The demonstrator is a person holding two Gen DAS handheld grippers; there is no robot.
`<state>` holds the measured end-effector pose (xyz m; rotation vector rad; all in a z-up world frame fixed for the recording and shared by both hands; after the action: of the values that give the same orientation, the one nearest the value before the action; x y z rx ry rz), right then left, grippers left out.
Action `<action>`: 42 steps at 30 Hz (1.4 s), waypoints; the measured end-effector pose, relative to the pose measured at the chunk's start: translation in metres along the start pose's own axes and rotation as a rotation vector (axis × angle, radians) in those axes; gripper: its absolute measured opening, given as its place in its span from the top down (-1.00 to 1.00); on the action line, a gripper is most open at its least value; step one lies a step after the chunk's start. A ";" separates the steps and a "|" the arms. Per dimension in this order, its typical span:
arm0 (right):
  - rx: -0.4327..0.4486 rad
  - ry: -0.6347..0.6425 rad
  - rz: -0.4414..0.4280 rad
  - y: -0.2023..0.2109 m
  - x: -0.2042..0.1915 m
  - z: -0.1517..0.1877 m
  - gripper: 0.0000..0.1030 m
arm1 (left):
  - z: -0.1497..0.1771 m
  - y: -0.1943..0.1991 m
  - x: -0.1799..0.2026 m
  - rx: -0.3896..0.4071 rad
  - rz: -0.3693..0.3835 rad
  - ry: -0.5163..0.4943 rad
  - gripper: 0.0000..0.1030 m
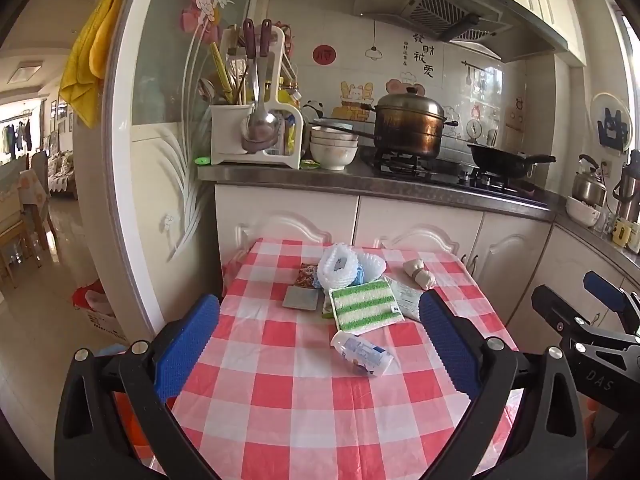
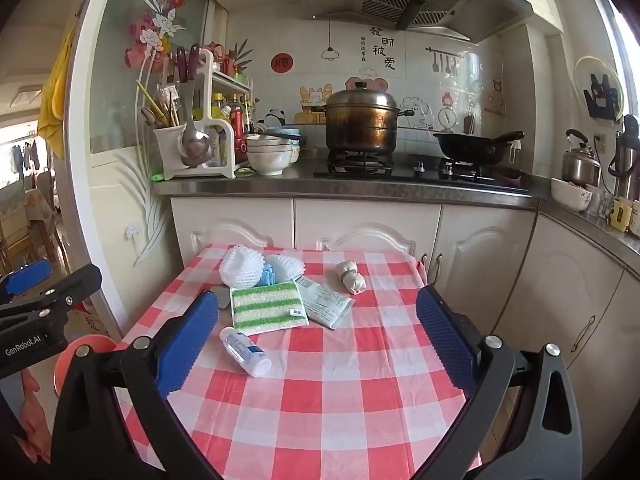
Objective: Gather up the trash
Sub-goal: 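Move both tools toward the trash items on the checked tablecloth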
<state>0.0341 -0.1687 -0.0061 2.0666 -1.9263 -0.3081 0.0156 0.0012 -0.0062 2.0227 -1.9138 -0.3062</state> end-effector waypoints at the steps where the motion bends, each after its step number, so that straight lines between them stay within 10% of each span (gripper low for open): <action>1: 0.004 0.001 0.001 0.002 -0.001 0.000 -0.93 | 0.000 0.003 -0.001 0.005 0.000 0.002 -0.91; 42: 0.000 -0.117 -0.101 -0.039 0.063 0.023 -0.94 | 0.028 -0.044 -0.016 -0.062 0.036 0.034 -0.91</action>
<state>0.0670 -0.2305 -0.0382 2.1953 -1.8889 -0.4618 0.0446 0.0163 -0.0498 1.9394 -1.8941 -0.3165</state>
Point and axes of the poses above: each gripper's, at about its wrist camera, not at the fingertips, and y roughly against the way its jaws point, x to its right, z to its underside, the point moved 2 cm from there along -y, roughly the way its jaws point, and after that the axes turned 2 degrees about -z, right-handed, at the moved point
